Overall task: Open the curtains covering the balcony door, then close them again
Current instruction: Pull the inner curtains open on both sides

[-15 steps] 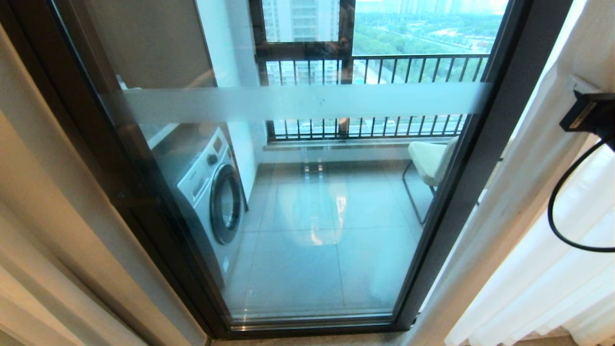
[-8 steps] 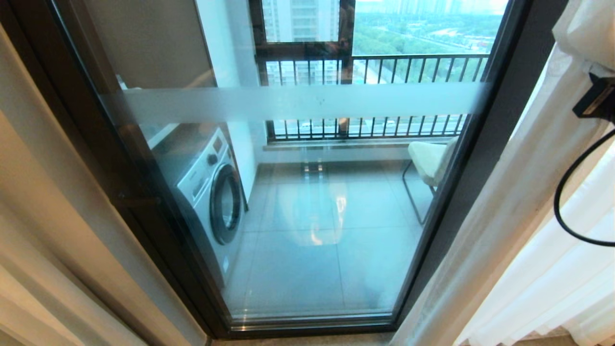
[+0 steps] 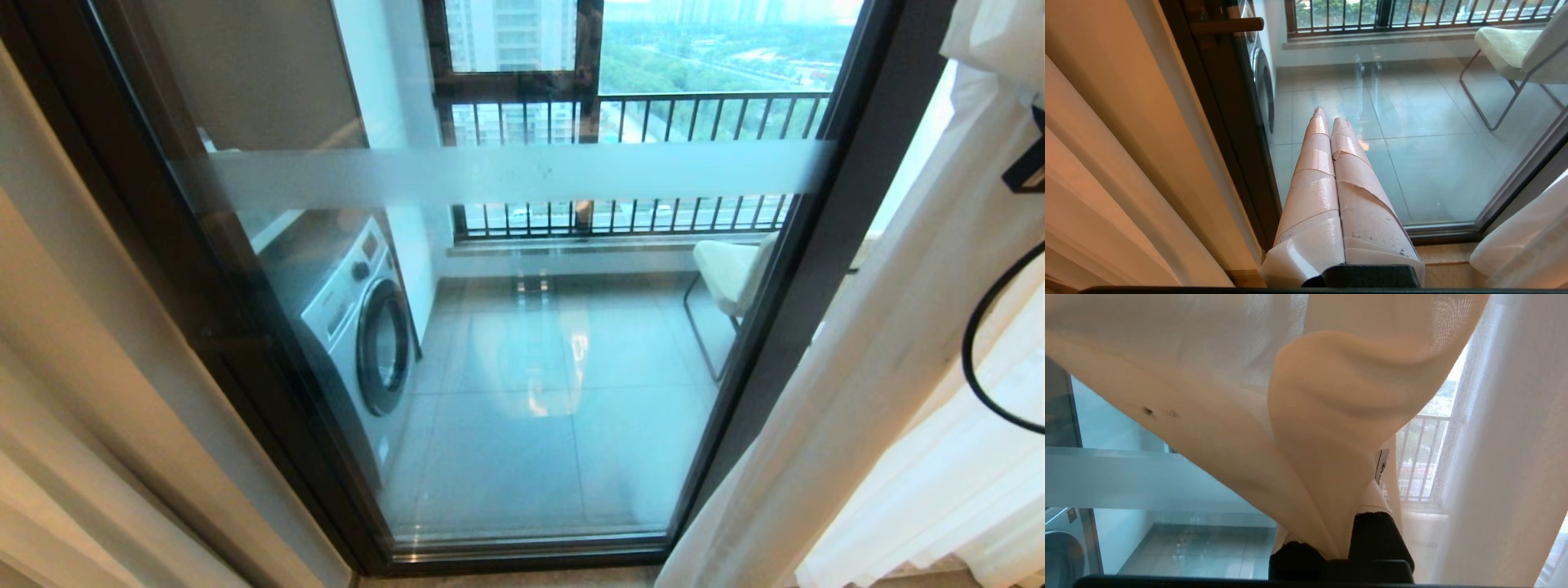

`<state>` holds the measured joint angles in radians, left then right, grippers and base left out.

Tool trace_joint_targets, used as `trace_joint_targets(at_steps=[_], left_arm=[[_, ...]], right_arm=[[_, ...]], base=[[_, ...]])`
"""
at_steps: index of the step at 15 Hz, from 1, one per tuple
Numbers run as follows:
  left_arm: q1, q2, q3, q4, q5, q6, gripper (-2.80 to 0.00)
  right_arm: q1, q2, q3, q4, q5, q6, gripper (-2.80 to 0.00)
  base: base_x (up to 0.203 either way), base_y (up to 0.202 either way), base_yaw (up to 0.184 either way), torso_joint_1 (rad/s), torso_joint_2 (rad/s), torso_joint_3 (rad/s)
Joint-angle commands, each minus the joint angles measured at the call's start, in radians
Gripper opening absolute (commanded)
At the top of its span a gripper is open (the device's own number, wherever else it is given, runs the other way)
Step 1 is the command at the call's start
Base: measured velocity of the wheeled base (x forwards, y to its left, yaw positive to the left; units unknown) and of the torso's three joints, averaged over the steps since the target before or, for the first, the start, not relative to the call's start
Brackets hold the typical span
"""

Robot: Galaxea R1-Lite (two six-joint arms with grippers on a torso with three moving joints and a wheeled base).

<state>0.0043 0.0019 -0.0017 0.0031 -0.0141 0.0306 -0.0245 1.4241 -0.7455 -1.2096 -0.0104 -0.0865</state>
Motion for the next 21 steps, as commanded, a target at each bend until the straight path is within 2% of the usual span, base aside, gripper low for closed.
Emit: trace_joint_targets(at_steps=[1, 21], left_arm=[[0.000, 0.000, 0.000, 0.000, 0.000, 0.000, -2.80], [0.000, 0.000, 0.000, 0.000, 0.000, -0.001, -2.80]], right_arm=[[0.000, -0.030, 0.025, -0.007, 0.000, -0.001, -2.80], [-0.001, -0.023, 0.041, -0.007, 0.001, -0.002, -2.80]], base=[[0.000, 0.000, 0.000, 0.000, 0.00, 0.000], [0.000, 0.000, 0.000, 0.000, 0.00, 0.000]])
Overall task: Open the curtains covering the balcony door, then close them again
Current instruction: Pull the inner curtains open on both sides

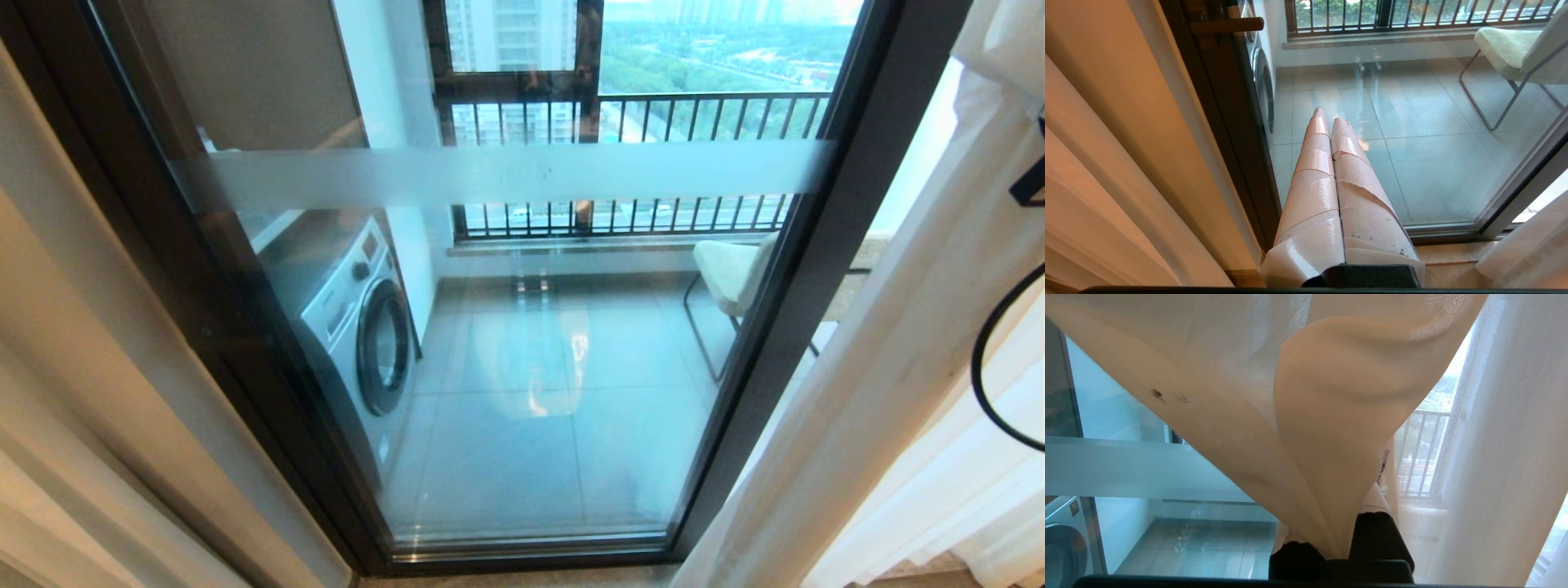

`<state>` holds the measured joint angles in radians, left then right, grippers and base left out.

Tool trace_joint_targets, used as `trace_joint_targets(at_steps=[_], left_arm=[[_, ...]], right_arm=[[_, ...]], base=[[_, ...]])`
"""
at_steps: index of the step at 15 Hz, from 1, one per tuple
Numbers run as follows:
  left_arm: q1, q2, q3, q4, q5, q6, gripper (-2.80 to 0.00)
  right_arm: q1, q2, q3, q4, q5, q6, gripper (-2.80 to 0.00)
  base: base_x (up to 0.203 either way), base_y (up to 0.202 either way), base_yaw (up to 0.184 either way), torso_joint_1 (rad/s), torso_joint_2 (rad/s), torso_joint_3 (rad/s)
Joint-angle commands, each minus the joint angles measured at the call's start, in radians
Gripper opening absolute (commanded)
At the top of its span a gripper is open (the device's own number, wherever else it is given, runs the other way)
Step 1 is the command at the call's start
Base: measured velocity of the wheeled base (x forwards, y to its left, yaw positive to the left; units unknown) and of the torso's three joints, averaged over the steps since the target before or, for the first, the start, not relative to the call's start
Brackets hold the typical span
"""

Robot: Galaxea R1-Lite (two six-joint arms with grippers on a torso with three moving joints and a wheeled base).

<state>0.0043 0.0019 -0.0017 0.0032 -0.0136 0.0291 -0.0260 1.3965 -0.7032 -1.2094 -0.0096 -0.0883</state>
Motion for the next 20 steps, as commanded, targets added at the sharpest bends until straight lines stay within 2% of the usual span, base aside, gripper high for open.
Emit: trace_joint_targets(at_steps=[1, 10, 14, 20], left_arm=[[0.000, 0.000, 0.000, 0.000, 0.000, 0.000, -2.80], [0.000, 0.000, 0.000, 0.000, 0.000, 0.000, -2.80], [0.000, 0.000, 0.000, 0.000, 0.000, 0.000, -2.80], [0.000, 0.000, 0.000, 0.000, 0.000, 0.003, -2.80]], right_arm=[[0.001, 0.005, 0.000, -0.007, 0.000, -0.001, -2.80], [0.000, 0.010, 0.001, -0.007, 0.000, -0.007, -2.80], [0.001, 0.012, 0.001, -0.007, 0.001, -0.007, -2.80], [0.001, 0.012, 0.004, -0.007, 0.002, -0.007, -2.80]], base=[[0.000, 0.000, 0.000, 0.000, 0.00, 0.000], [0.000, 0.000, 0.000, 0.000, 0.00, 0.000], [0.107, 0.000, 0.003, 0.002, 0.00, 0.001], [0.000, 0.000, 0.000, 0.000, 0.00, 0.000]])
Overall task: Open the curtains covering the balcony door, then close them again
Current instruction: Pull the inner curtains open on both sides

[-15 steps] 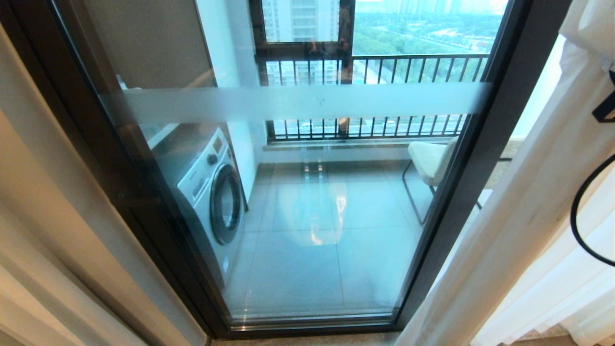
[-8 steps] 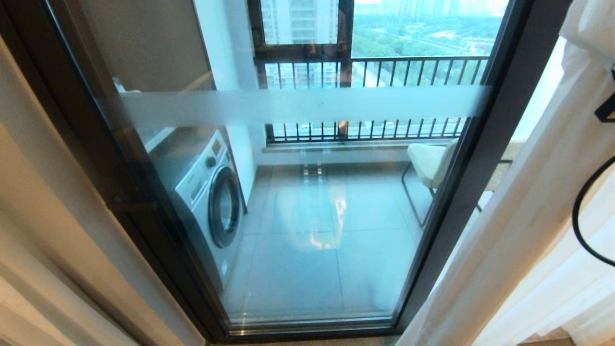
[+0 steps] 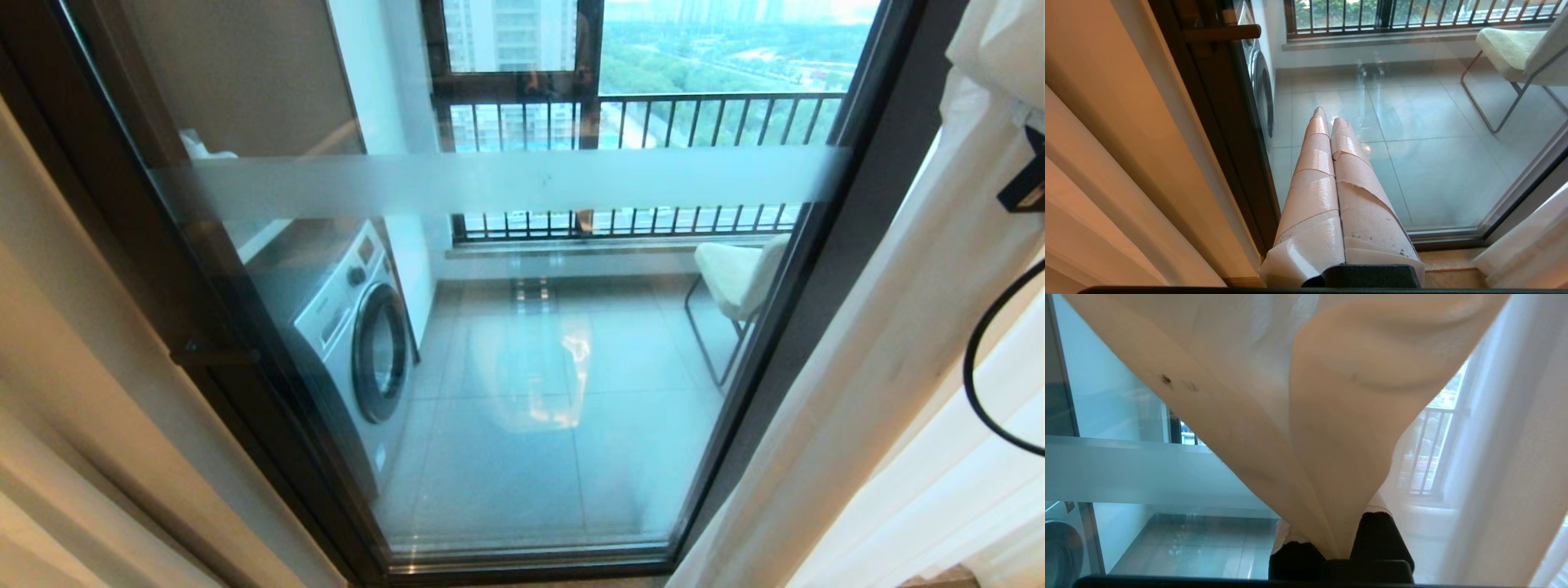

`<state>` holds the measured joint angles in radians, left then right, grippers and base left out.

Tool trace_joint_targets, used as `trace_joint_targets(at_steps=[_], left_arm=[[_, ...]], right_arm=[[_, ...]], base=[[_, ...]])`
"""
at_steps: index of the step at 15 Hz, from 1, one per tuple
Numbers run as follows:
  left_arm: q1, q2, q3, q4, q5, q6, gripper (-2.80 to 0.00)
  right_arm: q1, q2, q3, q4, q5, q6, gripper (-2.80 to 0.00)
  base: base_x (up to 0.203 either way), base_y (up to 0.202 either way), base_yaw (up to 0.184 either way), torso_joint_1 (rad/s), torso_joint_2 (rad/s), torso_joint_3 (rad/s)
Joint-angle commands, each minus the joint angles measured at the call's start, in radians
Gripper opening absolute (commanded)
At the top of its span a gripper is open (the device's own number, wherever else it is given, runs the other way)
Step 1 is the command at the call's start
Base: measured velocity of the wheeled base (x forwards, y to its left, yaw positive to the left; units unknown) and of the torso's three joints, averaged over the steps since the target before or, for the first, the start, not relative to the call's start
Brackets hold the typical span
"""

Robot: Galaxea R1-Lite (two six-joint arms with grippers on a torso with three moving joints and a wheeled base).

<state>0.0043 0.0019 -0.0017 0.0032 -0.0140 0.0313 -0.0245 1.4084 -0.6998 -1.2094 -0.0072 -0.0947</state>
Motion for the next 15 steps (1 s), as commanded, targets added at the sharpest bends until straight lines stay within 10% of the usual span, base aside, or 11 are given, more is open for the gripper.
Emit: trace_joint_targets(at_steps=[1, 15], left_arm=[[0.000, 0.000, 0.000, 0.000, 0.000, 0.001, -2.80], [0.000, 0.000, 0.000, 0.000, 0.000, 0.001, -2.80]], right_arm=[[0.000, 0.000, 0.000, -0.007, 0.000, 0.000, -2.80], [0.000, 0.011, -0.011, -0.007, 0.000, -0.001, -2.80]], base=[[0.000, 0.000, 0.000, 0.000, 0.00, 0.000], [0.000, -0.147, 0.000, 0.003, 0.00, 0.003]])
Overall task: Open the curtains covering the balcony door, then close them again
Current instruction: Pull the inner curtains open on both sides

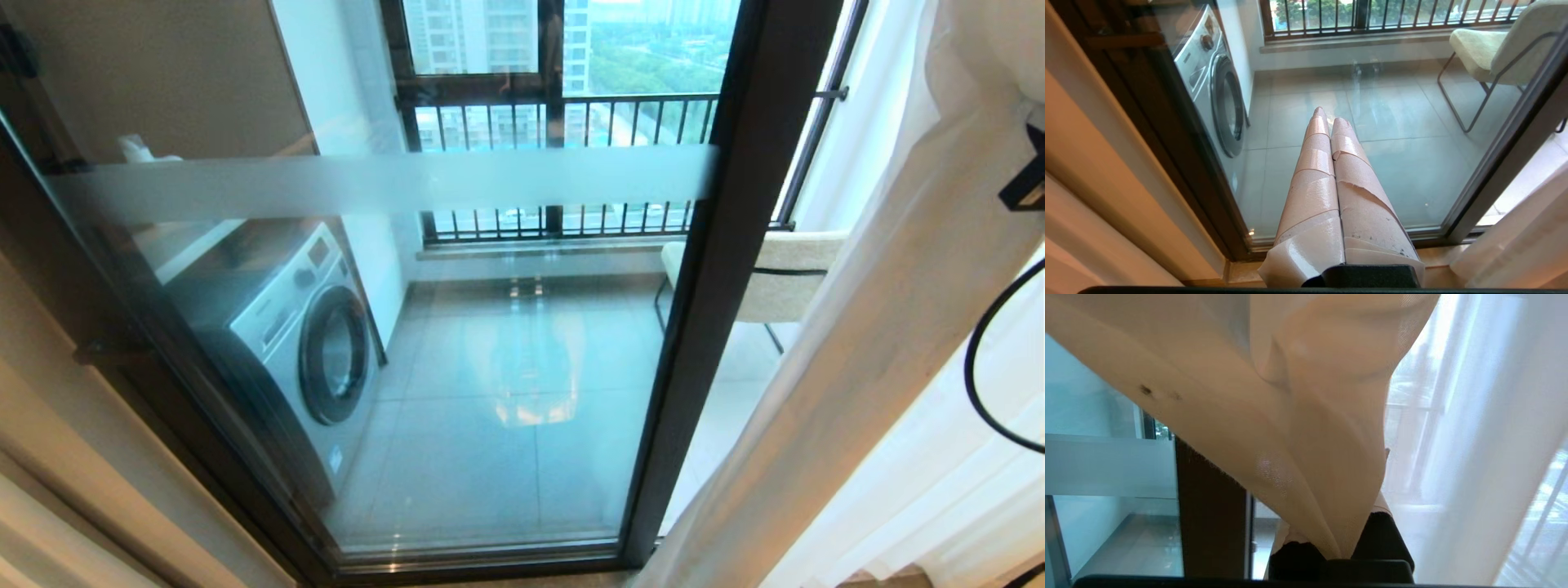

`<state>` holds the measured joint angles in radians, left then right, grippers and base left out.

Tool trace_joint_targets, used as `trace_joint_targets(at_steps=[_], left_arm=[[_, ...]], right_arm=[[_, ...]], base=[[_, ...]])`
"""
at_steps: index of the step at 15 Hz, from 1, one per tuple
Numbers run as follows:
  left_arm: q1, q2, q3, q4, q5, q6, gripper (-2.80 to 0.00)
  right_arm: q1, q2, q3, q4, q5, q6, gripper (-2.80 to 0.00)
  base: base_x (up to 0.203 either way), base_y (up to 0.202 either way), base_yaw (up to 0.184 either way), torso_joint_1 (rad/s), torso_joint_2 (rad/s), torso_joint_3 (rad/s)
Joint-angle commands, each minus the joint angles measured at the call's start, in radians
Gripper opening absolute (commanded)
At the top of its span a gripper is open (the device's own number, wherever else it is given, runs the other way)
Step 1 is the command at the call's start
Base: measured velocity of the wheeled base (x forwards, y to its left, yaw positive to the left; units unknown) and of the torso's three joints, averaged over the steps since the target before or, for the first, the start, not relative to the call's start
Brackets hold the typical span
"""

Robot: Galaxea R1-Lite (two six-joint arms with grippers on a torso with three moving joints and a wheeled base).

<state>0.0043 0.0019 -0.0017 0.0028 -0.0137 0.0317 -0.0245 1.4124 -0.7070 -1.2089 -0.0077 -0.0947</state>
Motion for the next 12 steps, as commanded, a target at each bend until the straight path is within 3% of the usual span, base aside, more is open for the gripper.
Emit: trace_joint_targets(at_steps=[1, 12], left_arm=[[0.000, 0.000, 0.000, 0.000, 0.000, 0.001, -2.80], [0.000, 0.000, 0.000, 0.000, 0.000, -0.001, -2.80]], right_arm=[[0.000, 0.011, -0.007, -0.008, 0.002, -0.001, -2.80], [0.017, 0.039, -0.042, -0.008, 0.002, -0.002, -2.80]], base=[[0.000, -0.180, 0.004, -0.002, 0.01, 0.002], [0.000, -0.185, 0.004, 0.002, 0.00, 0.003]])
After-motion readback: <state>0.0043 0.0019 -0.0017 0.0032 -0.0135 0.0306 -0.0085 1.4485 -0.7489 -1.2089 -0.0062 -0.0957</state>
